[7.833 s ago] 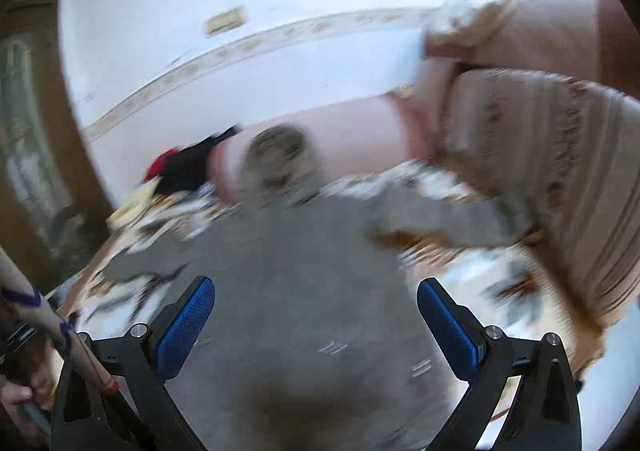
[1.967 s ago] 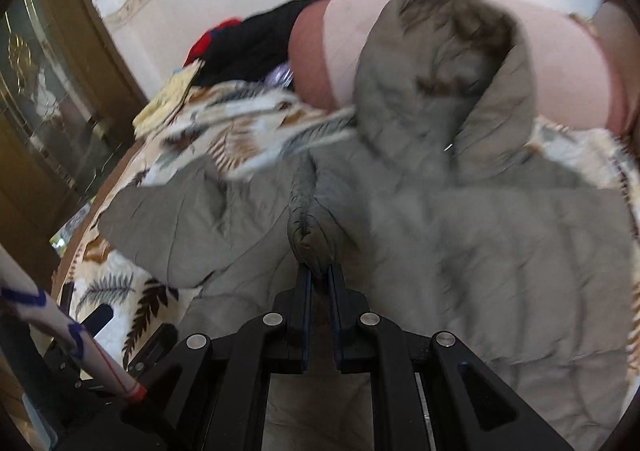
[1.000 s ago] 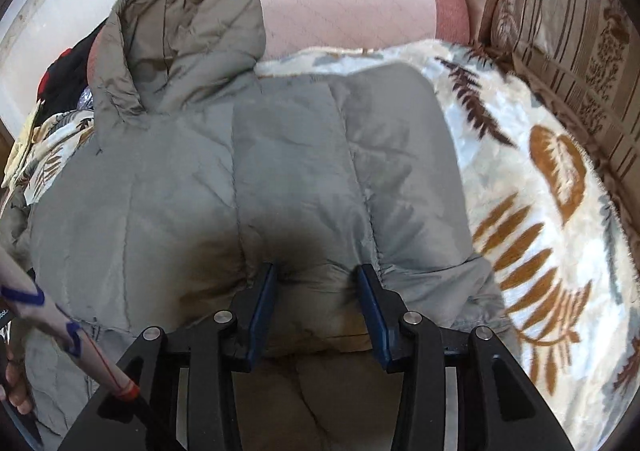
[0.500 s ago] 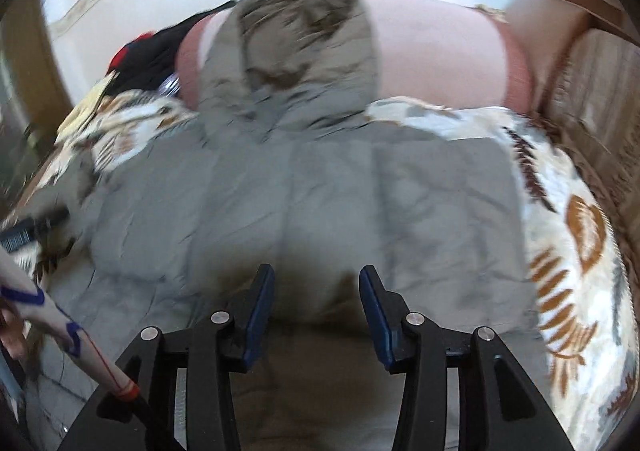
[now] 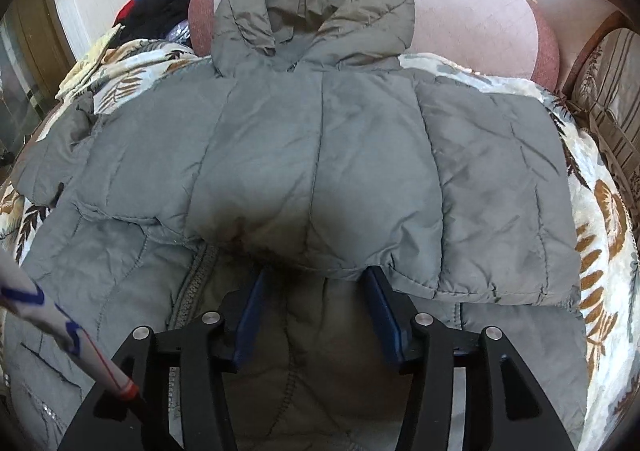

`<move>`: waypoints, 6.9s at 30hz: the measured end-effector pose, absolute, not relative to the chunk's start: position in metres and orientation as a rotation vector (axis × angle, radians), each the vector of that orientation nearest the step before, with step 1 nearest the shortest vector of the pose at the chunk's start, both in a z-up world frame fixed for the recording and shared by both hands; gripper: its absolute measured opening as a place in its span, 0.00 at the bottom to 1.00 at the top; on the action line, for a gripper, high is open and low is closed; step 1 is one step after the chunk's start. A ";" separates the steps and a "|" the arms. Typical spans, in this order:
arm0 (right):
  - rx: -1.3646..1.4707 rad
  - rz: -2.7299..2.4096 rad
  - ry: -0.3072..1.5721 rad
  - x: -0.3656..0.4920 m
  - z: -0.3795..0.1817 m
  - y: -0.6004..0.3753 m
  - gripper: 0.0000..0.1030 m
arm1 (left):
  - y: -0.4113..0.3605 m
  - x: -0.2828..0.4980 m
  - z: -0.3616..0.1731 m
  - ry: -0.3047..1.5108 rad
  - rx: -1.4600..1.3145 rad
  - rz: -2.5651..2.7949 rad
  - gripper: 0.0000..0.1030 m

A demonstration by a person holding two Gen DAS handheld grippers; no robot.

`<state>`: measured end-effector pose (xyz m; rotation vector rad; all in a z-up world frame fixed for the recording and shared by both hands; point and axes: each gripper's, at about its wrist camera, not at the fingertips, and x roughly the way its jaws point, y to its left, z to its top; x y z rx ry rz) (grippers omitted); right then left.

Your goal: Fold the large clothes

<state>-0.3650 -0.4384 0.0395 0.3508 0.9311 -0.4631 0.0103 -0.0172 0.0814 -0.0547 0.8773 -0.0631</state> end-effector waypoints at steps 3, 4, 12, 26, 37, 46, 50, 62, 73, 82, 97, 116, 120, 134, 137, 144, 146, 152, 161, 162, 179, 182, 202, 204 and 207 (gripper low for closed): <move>0.347 -0.460 0.932 -0.364 0.040 -0.438 0.55 | 0.027 0.045 0.075 0.928 -0.181 -0.002 0.99; 0.347 -0.458 0.933 -0.364 0.040 -0.438 0.55 | 0.039 0.056 0.072 0.942 -0.212 0.014 0.96; 0.346 -0.453 0.938 -0.362 0.037 -0.438 0.57 | 0.084 0.108 0.033 1.032 -0.339 0.035 0.71; 0.354 -0.440 0.923 -0.364 0.045 -0.440 0.58 | 0.056 0.128 0.037 0.918 -0.271 0.018 0.25; 0.397 -0.542 0.903 -0.374 0.045 -0.474 0.58 | 0.033 0.096 0.107 0.852 -0.209 -0.074 0.21; 0.454 -0.547 0.727 -0.404 0.083 -0.484 0.58 | -0.043 0.021 0.204 0.746 -0.093 -0.235 0.20; 0.482 -0.591 0.665 -0.420 0.093 -0.490 0.58 | -0.088 -0.022 0.249 0.698 -0.033 -0.321 0.20; 0.612 -0.676 0.498 -0.478 0.118 -0.530 0.58 | -0.261 -0.183 0.308 0.635 0.170 -0.659 0.09; 0.679 -0.630 0.490 -0.492 0.114 -0.542 0.60 | -0.288 -0.191 0.241 0.643 0.433 -0.599 0.62; 0.797 -0.129 0.563 -0.419 0.102 -0.473 0.62 | -0.152 -0.107 0.167 0.742 0.179 -0.300 0.63; 1.084 0.155 0.721 -0.193 0.078 -0.355 0.63 | -0.077 -0.028 0.118 0.721 0.067 -0.092 0.75; 0.366 -0.221 0.787 -0.149 0.164 -0.312 0.18 | -0.063 -0.023 0.124 0.703 0.031 -0.157 0.76; 0.173 -0.366 0.765 -0.187 0.194 -0.329 0.17 | -0.070 -0.030 0.127 0.695 0.042 -0.203 0.76; 0.020 -0.830 0.868 -0.338 0.180 -0.482 0.17 | -0.165 -0.083 0.119 0.719 0.150 -0.483 0.76; 0.105 -0.808 0.914 -0.346 0.144 -0.502 0.17 | -0.196 -0.101 0.108 0.745 0.175 -0.567 0.80; 0.289 -0.768 0.982 -0.353 0.073 -0.516 0.24 | -0.253 -0.124 0.057 0.828 0.340 -0.606 0.80; 0.271 -0.770 0.973 -0.353 0.071 -0.510 0.31 | -0.257 -0.123 0.046 0.845 0.375 -0.596 0.82; 0.173 -0.870 0.863 -0.383 0.108 -0.480 0.58 | -0.253 -0.133 0.069 0.755 0.366 -0.571 0.82; 0.231 -0.754 0.835 -0.358 0.085 -0.461 0.42 | -0.286 -0.173 0.063 0.767 0.346 -0.687 0.82; 0.248 -0.748 0.836 -0.359 0.081 -0.462 0.42 | -0.290 -0.175 0.058 0.765 0.360 -0.682 0.82; 0.253 -0.730 0.886 -0.351 0.057 -0.468 0.41 | -0.298 -0.176 0.035 0.776 0.394 -0.638 0.95; 0.230 -0.739 0.895 -0.349 0.056 -0.465 0.41 | -0.296 -0.174 0.031 0.784 0.375 -0.643 0.98; 0.124 -0.782 0.936 -0.338 0.052 -0.456 0.41 | -0.296 -0.171 0.026 0.788 0.369 -0.650 1.00; 0.117 -0.785 0.937 -0.337 0.052 -0.455 0.41 | -0.296 -0.171 0.026 0.787 0.370 -0.649 1.00; 0.108 -0.790 0.939 -0.336 0.052 -0.454 0.41 | -0.297 -0.171 0.026 0.784 0.372 -0.648 1.00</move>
